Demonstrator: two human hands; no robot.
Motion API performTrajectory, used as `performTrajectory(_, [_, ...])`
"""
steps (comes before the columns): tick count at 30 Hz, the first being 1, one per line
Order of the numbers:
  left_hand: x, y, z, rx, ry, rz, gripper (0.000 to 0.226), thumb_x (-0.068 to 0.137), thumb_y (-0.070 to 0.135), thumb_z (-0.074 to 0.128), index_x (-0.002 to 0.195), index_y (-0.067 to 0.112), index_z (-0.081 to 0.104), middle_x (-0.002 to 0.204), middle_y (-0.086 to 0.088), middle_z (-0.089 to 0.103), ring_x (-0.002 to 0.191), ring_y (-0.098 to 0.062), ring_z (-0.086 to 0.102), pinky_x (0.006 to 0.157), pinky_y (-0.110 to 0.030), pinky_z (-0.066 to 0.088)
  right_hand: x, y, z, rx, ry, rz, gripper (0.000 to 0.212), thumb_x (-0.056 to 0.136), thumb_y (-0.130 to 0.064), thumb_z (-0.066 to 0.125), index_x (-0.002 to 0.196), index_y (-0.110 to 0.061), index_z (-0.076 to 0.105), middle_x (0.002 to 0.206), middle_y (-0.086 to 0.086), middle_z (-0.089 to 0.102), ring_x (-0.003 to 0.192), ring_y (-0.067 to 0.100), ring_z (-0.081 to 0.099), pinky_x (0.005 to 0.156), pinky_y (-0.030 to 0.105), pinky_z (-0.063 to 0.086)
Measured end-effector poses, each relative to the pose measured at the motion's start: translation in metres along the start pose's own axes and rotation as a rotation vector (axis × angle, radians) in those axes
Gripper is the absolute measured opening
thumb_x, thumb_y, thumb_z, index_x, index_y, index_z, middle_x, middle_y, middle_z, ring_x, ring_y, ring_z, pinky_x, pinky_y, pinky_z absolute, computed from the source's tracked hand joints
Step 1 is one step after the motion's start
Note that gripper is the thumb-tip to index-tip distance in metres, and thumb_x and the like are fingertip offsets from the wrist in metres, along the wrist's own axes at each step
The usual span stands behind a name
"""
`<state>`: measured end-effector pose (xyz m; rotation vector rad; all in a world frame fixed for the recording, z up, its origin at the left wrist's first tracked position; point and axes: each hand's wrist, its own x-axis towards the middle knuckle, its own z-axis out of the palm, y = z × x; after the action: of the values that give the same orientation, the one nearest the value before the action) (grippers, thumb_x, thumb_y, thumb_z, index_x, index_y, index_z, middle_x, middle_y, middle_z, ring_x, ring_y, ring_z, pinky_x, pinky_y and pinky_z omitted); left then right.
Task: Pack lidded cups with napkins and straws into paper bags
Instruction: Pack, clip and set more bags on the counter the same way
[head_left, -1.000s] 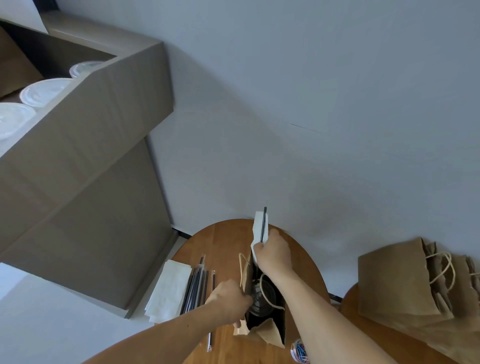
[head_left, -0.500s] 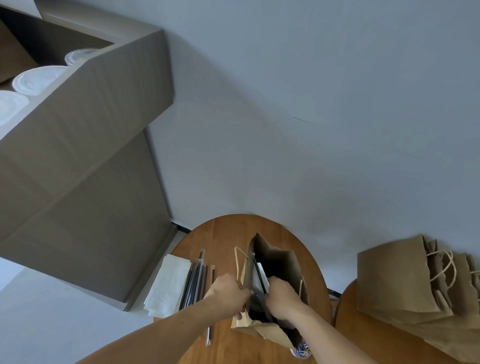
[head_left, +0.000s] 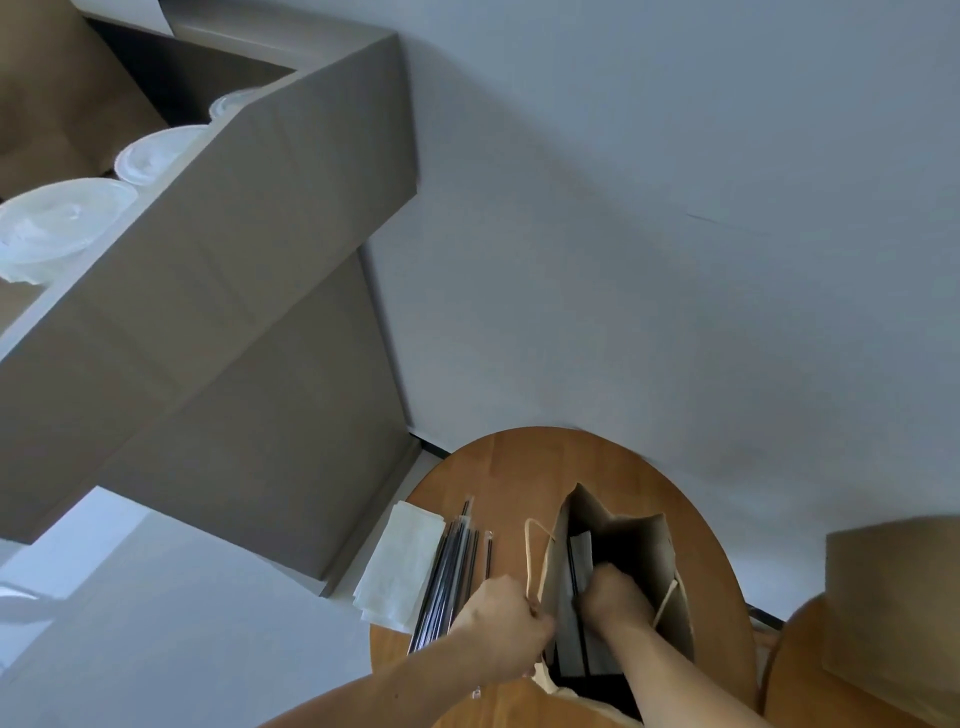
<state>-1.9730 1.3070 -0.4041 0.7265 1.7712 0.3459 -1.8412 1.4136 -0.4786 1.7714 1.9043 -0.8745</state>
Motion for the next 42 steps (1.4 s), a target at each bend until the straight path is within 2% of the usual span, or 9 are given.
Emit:
performTrajectory(4, [-0.002, -0.003, -0.002, 0.019, 0.021, 0.019, 0.019, 0.092, 0.026, 0.057, 0.100, 0.010, 0.064, 0.088, -0.010, 0.073, 0.064, -0.012, 0.073, 0.073, -0.034, 0.062, -0.012, -0.002, -0.004, 0.006, 0.087, -0.052, 0.014, 0.091, -0.026, 0.064, 0.099, -0.023, 0.052, 0.081, -0.010, 0.054, 0.071, 0.009, 0.052, 0.067, 0.025, 0.043])
performTrajectory(8, [-0.002, 0.005, -0.004, 0.047, 0.013, 0.054, 0.024, 0.091, 0.023, 0.055, 0.095, 0.003, 0.067, 0.078, -0.012, 0.074, 0.063, -0.011, 0.073, 0.077, -0.035, 0.062, -0.030, -0.011, -0.017, -0.056, 0.149, -0.130, 0.025, 0.094, -0.018, 0.058, 0.119, -0.014, 0.054, 0.116, 0.004, 0.060, 0.106, 0.021, 0.060, 0.085, 0.028, 0.049])
performTrajectory(13, [0.002, 0.011, -0.001, 0.104, 0.023, 0.088, 0.022, 0.090, 0.024, 0.056, 0.092, 0.006, 0.068, 0.077, -0.011, 0.074, 0.063, -0.013, 0.072, 0.074, -0.036, 0.062, -0.067, -0.020, -0.063, -0.111, 0.227, -0.285, 0.037, 0.095, -0.036, 0.056, 0.126, -0.016, 0.054, 0.125, 0.004, 0.054, 0.113, 0.024, 0.054, 0.090, 0.034, 0.047])
performTrajectory(19, [-0.002, 0.019, 0.009, 0.161, -0.024, 0.202, 0.061, 0.082, 0.030, 0.059, 0.141, 0.029, 0.041, 0.111, -0.003, 0.066, 0.084, -0.017, 0.069, 0.074, -0.033, 0.061, -0.097, 0.001, -0.124, 0.140, 0.604, -0.455, 0.036, 0.095, -0.041, 0.054, 0.125, -0.021, 0.059, 0.123, -0.007, 0.058, 0.113, 0.013, 0.054, 0.083, 0.020, 0.038])
performTrajectory(24, [-0.012, 0.027, 0.021, 0.139, -0.098, 0.277, 0.079, 0.087, 0.027, 0.059, 0.154, 0.035, 0.019, 0.149, 0.001, 0.042, 0.103, -0.008, 0.054, 0.079, -0.019, 0.050, -0.083, 0.040, -0.135, 0.428, 0.261, -0.135, 0.051, 0.096, -0.060, 0.042, 0.124, -0.020, 0.056, 0.133, 0.002, 0.058, 0.107, 0.018, 0.058, 0.093, 0.036, 0.050])
performTrajectory(30, [-0.014, 0.033, 0.033, 0.084, -0.113, 0.319, 0.070, 0.085, 0.034, 0.059, 0.147, 0.041, 0.029, 0.135, 0.009, 0.050, 0.107, -0.009, 0.051, 0.084, -0.022, 0.043, -0.074, 0.051, -0.089, 0.662, -0.151, -0.001, 0.076, 0.096, -0.068, 0.029, 0.152, -0.016, 0.031, 0.155, 0.007, 0.036, 0.140, 0.028, 0.037, 0.109, 0.042, 0.033])
performTrajectory(34, [-0.010, 0.036, 0.039, 0.131, -0.058, 0.311, 0.049, 0.079, 0.032, 0.063, 0.123, 0.041, 0.044, 0.106, 0.004, 0.058, 0.094, -0.011, 0.057, 0.089, -0.032, 0.053, -0.072, 0.043, -0.077, 0.695, -0.180, -0.047, 0.072, 0.097, -0.066, 0.029, 0.150, -0.017, 0.035, 0.152, 0.004, 0.040, 0.137, 0.026, 0.040, 0.107, 0.040, 0.034])
performTrajectory(38, [-0.008, 0.025, 0.037, 0.175, -0.147, 0.233, 0.105, 0.065, 0.046, 0.073, 0.151, 0.044, 0.013, 0.132, -0.001, 0.049, 0.115, -0.021, 0.056, 0.097, -0.037, 0.052, -0.069, 0.051, -0.072, 0.595, -0.088, -0.121, 0.056, 0.097, -0.066, 0.026, 0.122, -0.025, 0.055, 0.118, 0.000, 0.058, 0.096, 0.012, 0.055, 0.092, 0.036, 0.046])
performTrajectory(42, [-0.015, 0.019, 0.033, 0.597, -0.188, 0.196, 0.114, 0.065, 0.044, 0.081, 0.153, 0.032, 0.011, 0.132, 0.000, 0.047, 0.119, -0.026, 0.052, 0.101, -0.040, 0.050, -0.070, 0.069, -0.062, 0.618, -0.141, -0.167, 0.045, 0.094, -0.070, 0.027, 0.107, -0.035, 0.052, 0.131, 0.002, 0.056, 0.093, 0.004, 0.052, 0.086, 0.031, 0.041])
